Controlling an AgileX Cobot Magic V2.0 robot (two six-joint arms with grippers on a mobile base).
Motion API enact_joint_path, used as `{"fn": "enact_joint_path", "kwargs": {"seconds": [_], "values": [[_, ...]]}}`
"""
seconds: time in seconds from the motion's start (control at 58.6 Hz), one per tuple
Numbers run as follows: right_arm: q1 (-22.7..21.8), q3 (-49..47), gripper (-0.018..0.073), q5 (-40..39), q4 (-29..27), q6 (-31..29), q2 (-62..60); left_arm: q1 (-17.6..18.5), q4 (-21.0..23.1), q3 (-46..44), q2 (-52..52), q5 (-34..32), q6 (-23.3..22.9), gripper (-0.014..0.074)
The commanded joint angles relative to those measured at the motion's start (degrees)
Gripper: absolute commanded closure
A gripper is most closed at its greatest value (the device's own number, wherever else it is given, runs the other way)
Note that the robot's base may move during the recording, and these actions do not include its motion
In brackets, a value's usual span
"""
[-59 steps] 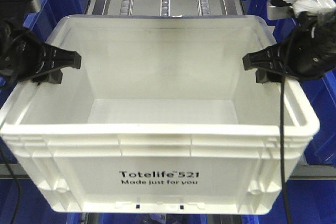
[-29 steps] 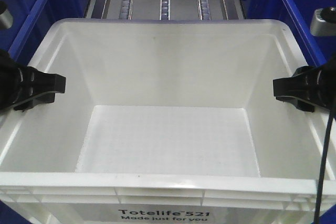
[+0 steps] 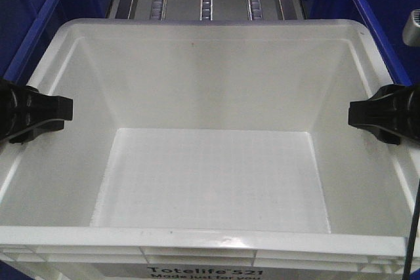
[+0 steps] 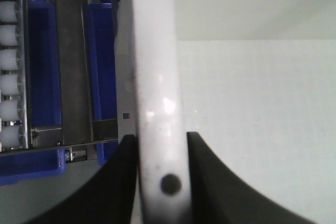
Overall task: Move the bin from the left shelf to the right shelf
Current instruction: 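Pull the held crate off the shelf toward the robot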
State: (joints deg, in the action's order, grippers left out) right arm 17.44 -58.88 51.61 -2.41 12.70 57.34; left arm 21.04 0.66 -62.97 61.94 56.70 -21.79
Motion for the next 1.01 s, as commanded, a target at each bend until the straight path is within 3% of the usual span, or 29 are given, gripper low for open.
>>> {"fn": "enact_joint_path", "kwargs": {"seconds": [0.0,0.989], "values": [[-0.9,-1.9,0.0539,-5.4,4.6,0.0,-1.0,0.2,-0.7,-2.3,-2.4,-5.8,1.9,0.0603],[-0.9,-1.9,0.0539,-5.4,4.6,0.0,-1.0,0.2,-0.7,-2.3,-2.4,-5.8,1.9,0.0603]]}}
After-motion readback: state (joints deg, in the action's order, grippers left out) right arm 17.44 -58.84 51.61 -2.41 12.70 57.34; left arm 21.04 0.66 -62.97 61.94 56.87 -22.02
